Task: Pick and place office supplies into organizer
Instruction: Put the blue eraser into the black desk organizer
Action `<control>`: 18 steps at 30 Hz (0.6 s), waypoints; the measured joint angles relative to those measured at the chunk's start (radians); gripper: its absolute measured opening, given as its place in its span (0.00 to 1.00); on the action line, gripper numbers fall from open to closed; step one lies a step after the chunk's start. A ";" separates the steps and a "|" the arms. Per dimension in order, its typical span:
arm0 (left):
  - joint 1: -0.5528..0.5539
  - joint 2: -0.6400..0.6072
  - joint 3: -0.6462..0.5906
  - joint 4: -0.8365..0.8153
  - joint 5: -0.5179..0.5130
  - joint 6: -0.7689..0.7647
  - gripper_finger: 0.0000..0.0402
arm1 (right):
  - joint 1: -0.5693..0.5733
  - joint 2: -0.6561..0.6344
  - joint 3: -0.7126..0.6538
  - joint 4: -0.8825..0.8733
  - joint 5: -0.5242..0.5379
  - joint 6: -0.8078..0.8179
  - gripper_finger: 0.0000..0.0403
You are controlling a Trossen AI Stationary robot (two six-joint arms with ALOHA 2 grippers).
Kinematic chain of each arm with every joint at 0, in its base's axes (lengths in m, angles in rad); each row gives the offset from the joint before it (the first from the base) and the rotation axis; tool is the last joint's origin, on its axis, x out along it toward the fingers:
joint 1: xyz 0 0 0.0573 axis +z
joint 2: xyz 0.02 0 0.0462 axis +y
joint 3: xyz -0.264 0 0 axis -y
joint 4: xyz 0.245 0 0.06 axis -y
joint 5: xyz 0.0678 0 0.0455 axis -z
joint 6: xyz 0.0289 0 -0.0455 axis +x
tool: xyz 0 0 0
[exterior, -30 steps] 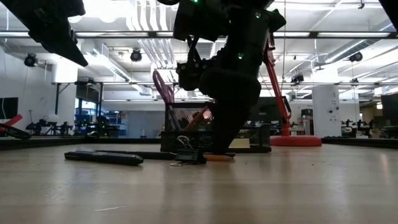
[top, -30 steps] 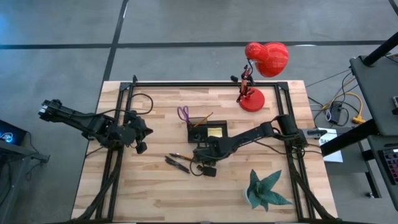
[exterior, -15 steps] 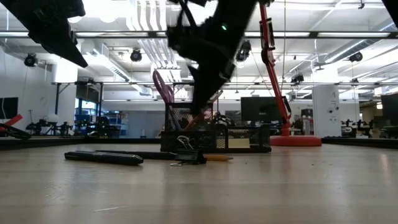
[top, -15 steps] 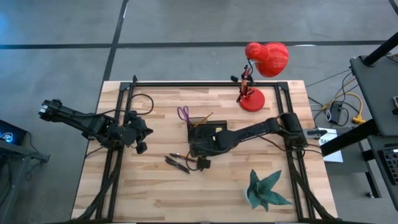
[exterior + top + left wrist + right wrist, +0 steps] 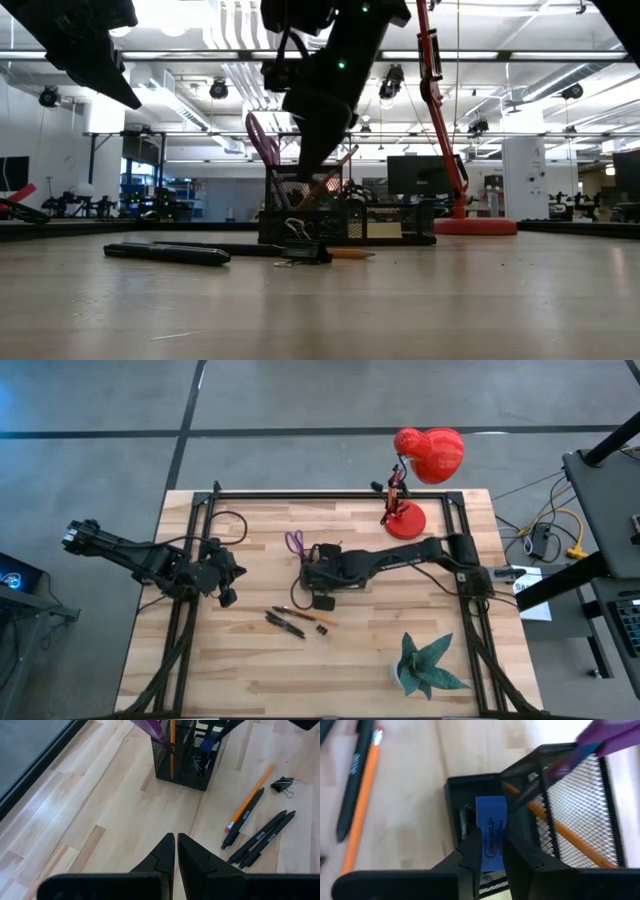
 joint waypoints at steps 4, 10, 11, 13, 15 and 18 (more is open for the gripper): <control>0.000 0.000 0.000 0.000 -0.002 0.000 0.01 | -0.006 0.000 -0.014 0.002 0.000 -0.041 0.13; 0.000 0.000 0.000 0.000 -0.015 0.000 0.01 | -0.008 0.000 -0.029 0.048 -0.004 -0.030 0.13; 0.000 0.001 0.000 0.000 -0.022 0.000 0.01 | -0.010 0.000 -0.032 0.064 -0.007 -0.028 0.13; 0.000 0.002 0.000 0.000 -0.032 0.000 0.01 | -0.010 0.000 -0.037 0.101 -0.006 -0.026 0.14; 0.000 0.002 0.000 0.000 -0.032 0.000 0.01 | -0.010 0.000 -0.040 0.113 -0.006 -0.026 0.17; 0.000 0.002 0.000 0.000 -0.032 0.000 0.01 | -0.011 0.000 -0.047 0.122 -0.006 -0.026 0.24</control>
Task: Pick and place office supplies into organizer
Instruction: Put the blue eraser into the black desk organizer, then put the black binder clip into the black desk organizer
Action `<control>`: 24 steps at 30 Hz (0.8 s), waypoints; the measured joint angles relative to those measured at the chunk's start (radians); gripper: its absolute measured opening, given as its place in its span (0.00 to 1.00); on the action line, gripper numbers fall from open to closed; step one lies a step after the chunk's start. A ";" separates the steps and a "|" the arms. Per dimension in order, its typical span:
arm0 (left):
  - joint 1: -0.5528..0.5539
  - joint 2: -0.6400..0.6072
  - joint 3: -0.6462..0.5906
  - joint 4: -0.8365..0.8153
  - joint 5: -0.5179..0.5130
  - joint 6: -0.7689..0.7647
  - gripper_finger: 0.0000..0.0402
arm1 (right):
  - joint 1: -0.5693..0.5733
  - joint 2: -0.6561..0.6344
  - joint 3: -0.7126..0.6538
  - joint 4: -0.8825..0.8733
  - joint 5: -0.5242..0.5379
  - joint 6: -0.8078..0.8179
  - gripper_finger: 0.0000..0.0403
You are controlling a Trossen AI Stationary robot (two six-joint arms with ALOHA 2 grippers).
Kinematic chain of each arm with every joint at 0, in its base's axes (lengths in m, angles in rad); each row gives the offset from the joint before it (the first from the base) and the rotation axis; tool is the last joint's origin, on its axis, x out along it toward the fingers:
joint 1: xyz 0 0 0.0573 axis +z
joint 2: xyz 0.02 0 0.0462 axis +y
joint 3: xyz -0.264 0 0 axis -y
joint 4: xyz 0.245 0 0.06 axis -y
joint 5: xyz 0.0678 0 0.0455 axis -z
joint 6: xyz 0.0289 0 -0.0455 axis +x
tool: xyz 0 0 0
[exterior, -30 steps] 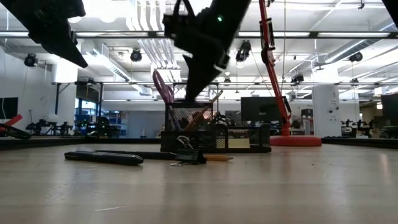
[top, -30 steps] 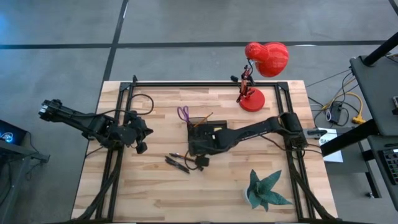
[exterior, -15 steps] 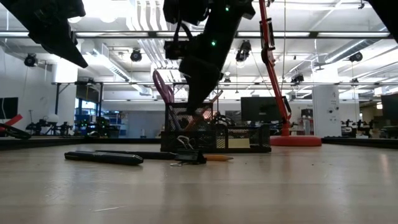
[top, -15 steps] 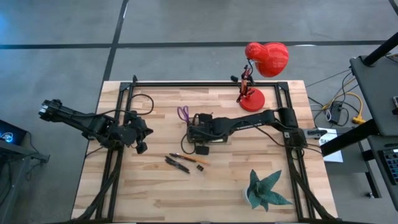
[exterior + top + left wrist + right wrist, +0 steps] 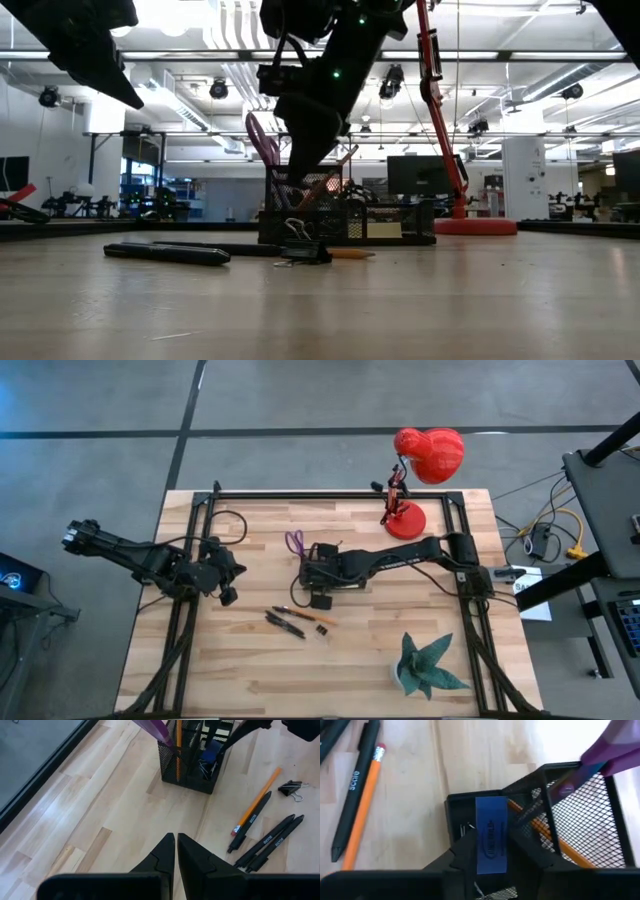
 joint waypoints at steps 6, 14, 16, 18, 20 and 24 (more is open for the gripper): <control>0.000 0.000 0.000 0.001 0.000 -0.002 0.01 | -0.003 0.000 -0.007 0.000 0.026 0.006 0.41; 0.000 0.000 0.000 0.002 0.001 -0.003 0.01 | 0.029 -0.006 0.016 -0.063 0.028 0.048 0.50; 0.000 0.000 0.000 0.002 0.001 -0.003 0.01 | 0.053 -0.010 0.022 -0.098 -0.034 0.048 0.50; 0.000 0.000 0.000 0.003 0.001 -0.005 0.01 | 0.086 -0.011 0.022 -0.131 -0.104 0.047 0.49; 0.000 0.000 0.000 0.002 0.002 -0.005 0.01 | 0.127 -0.011 0.022 -0.152 -0.161 0.036 0.49; 0.000 0.000 0.000 0.003 0.003 -0.004 0.01 | 0.215 -0.008 0.020 -0.148 -0.175 -0.075 0.48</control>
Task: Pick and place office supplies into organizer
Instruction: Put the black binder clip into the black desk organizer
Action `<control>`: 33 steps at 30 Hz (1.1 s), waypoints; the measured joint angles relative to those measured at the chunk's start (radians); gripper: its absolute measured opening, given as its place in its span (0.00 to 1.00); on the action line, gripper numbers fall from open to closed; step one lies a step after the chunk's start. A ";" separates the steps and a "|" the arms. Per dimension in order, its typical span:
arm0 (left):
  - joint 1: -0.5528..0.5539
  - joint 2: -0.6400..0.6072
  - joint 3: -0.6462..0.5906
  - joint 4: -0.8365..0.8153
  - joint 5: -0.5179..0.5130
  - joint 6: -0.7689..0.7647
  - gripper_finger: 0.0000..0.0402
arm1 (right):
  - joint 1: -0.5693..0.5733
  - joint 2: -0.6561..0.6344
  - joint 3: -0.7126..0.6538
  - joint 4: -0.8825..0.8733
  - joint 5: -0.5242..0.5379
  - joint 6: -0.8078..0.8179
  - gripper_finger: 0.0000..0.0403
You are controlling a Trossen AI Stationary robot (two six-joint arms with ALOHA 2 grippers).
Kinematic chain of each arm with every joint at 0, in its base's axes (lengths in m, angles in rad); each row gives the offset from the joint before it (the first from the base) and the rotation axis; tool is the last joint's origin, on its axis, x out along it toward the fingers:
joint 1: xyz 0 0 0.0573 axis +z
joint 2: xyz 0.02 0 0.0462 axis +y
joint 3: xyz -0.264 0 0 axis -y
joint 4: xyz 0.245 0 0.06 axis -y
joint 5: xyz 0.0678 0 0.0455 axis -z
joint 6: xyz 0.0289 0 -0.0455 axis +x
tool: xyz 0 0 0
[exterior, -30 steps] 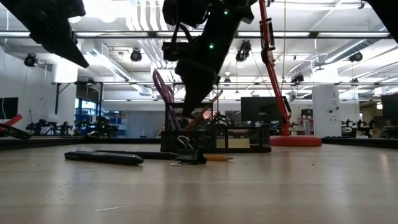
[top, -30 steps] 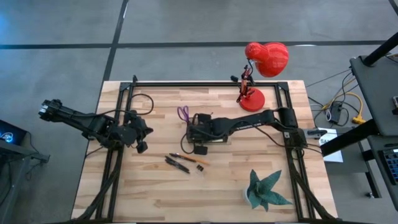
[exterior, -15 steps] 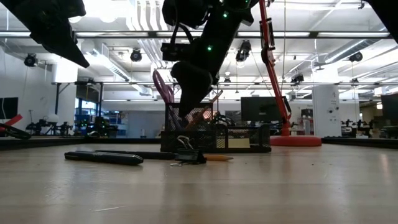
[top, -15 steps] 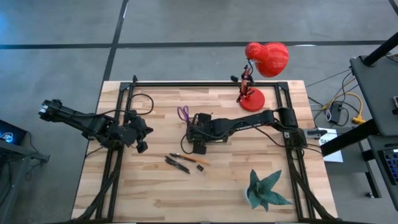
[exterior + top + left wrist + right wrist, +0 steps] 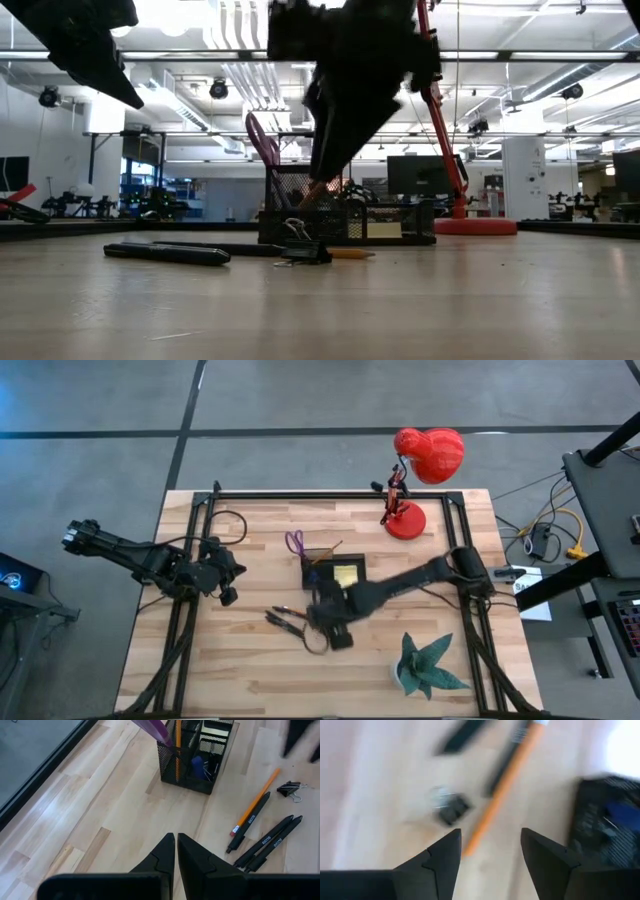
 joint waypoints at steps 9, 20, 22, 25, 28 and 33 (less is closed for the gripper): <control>0.000 0.000 0.000 0.000 0.000 0.004 0.01 | 0.028 0.011 -0.027 0.092 0.007 0.060 0.48; 0.000 0.000 0.000 -0.001 0.001 0.128 0.01 | 0.133 0.045 -0.017 0.148 0.238 0.398 0.48; 0.000 0.000 0.000 -0.001 0.001 0.151 0.01 | 0.145 0.045 -0.016 0.148 0.237 0.426 0.48; 0.000 0.000 0.000 0.000 0.000 0.181 0.01 | 0.150 0.045 -0.019 0.148 0.213 0.466 0.48; 0.000 0.000 0.000 0.000 0.000 0.185 0.01 | 0.147 0.045 -0.034 0.148 0.222 0.496 0.48; 0.000 0.000 0.000 0.001 0.000 0.184 0.01 | 0.138 0.055 -0.055 0.155 0.218 0.522 0.48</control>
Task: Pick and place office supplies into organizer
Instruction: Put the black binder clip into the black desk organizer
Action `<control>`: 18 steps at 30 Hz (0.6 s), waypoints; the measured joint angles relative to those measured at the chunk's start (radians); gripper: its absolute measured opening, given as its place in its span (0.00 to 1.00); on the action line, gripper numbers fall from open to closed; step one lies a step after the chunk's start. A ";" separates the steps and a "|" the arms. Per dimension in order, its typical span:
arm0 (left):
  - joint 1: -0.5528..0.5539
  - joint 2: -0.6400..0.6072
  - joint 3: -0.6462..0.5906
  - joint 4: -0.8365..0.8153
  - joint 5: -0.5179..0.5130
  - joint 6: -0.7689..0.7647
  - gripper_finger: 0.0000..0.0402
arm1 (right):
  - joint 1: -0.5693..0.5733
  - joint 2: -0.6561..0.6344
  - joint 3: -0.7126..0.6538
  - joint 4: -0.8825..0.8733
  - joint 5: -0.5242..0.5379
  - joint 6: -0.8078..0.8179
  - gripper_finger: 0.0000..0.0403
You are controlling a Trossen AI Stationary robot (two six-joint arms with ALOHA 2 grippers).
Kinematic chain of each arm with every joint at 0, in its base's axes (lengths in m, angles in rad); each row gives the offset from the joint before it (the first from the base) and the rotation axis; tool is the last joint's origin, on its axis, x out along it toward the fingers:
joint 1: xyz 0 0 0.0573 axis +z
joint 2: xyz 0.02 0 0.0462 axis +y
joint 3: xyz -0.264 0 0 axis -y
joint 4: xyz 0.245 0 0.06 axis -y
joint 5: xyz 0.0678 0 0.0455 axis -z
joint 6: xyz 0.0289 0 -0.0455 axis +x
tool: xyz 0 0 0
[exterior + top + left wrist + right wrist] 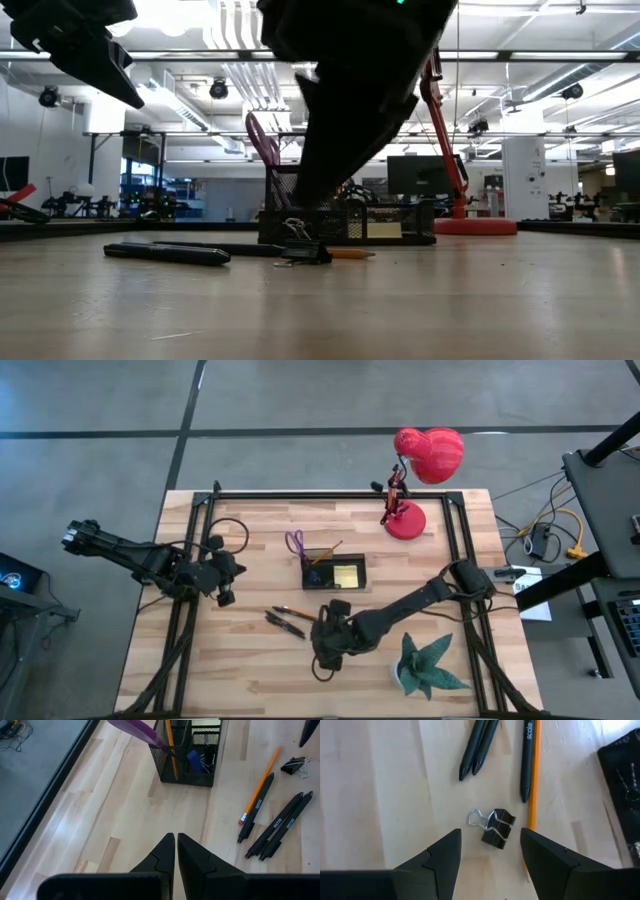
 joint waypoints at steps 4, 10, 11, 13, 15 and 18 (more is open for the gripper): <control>0.000 0.000 0.000 0.000 0.000 -0.003 0.01 | -0.002 0.021 0.000 0.019 -0.004 -0.035 0.48; 0.000 0.000 0.000 0.002 0.000 -0.005 0.01 | -0.003 0.033 0.000 0.030 -0.008 -0.036 0.48; 0.000 0.000 0.000 0.002 0.000 -0.005 0.01 | -0.003 0.037 0.000 0.030 -0.008 -0.036 0.48; 0.000 0.000 0.000 0.003 0.000 -0.006 0.01 | -0.004 0.046 0.000 0.031 -0.008 -0.036 0.48; 0.000 0.000 0.000 0.005 0.000 -0.006 0.01 | -0.004 0.056 -0.001 0.036 -0.008 -0.036 0.48; 0.000 0.000 0.000 0.005 0.000 -0.006 0.01 | -0.003 0.071 0.000 0.047 -0.009 -0.035 0.47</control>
